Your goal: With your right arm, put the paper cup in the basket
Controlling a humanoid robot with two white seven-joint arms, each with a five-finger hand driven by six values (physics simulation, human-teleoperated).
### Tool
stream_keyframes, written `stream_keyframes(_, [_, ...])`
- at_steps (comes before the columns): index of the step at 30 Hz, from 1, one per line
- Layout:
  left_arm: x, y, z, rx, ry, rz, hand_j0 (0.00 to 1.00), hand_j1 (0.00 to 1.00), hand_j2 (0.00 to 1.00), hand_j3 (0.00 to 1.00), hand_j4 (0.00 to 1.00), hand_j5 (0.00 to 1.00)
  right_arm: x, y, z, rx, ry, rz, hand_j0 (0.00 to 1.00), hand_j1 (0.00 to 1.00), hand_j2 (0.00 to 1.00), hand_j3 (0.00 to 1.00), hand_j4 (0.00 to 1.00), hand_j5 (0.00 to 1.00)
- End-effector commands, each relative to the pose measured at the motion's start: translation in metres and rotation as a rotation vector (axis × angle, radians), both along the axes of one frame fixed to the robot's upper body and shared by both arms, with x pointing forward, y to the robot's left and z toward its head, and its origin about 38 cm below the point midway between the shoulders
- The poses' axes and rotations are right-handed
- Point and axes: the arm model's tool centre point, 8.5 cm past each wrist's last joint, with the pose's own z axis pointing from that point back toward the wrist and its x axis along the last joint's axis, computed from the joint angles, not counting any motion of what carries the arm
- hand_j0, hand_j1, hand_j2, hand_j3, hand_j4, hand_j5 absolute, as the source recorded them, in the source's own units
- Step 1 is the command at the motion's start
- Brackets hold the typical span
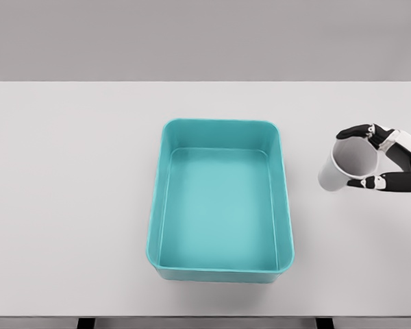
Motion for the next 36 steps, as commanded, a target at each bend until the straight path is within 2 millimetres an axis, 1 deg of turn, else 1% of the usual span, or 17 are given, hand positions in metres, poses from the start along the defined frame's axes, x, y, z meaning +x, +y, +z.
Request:
stream_keyframes(1, [0.0,0.0,0.0,0.0,0.0,0.0,1.0,1.0,1.0,1.0,1.0,1.0,0.0,0.003,0.0,0.014,0.001,0.005,0.75,0.75,0.75,0.75,0.75,0.75])
stream_keyframes(3, [0.0,0.0,0.0,0.0,0.0,0.0,1.0,1.0,1.0,1.0,1.0,1.0,0.001,0.007,-0.001,0.03,-0.003,0.007,0.75,0.75,0.75,0.75,0.75,0.75])
stream_keyframes(9, [0.0,0.0,0.0,0.0,0.0,0.0,1.0,1.0,1.0,1.0,1.0,1.0,0.004,0.013,0.006,0.041,-0.018,0.016,0.74,0.74,0.74,0.74,0.74,0.74])
stream_keyframes(14, [0.0,0.0,0.0,0.0,0.001,0.0,1.0,1.0,1.0,1.0,1.0,1.0,0.009,0.025,0.013,0.061,-0.033,0.034,0.74,0.74,0.74,0.74,0.74,0.74])
stream_keyframes(17, [0.0,0.0,0.0,0.0,0.001,0.0,1.0,1.0,1.0,1.0,1.0,1.0,0.008,0.03,0.014,0.073,-0.039,0.043,0.74,0.74,0.74,0.74,0.74,0.74])
stream_keyframes(22, [0.0,0.0,0.0,0.0,0.001,0.0,1.0,1.0,1.0,1.0,1.0,1.0,0.01,0.032,0.017,0.079,-0.043,0.044,0.74,0.74,0.74,0.74,0.74,0.74])
stream_keyframes(25, [0.0,0.0,0.0,0.0,0.0,0.0,1.0,1.0,1.0,1.0,1.0,1.0,0.014,0.038,0.018,0.101,-0.057,0.052,0.74,0.74,0.74,0.74,0.74,0.74])
stream_keyframes(29, [0.0,0.0,0.0,0.0,0.001,0.0,1.0,1.0,1.0,1.0,1.0,1.0,0.023,0.053,0.023,0.116,-0.061,0.081,0.73,0.73,0.73,0.73,0.73,0.73])
stream_keyframes(34, [0.0,0.0,0.0,0.0,0.0,0.0,1.0,1.0,1.0,1.0,1.0,1.0,0.024,0.059,0.021,0.14,-0.065,0.085,0.72,0.72,0.72,0.72,0.72,0.72])
stream_keyframes(36, [0.0,0.0,0.0,0.0,0.001,0.0,1.0,1.0,1.0,1.0,1.0,1.0,0.026,0.066,0.02,0.148,-0.062,0.102,0.72,0.72,0.72,0.72,0.72,0.72])
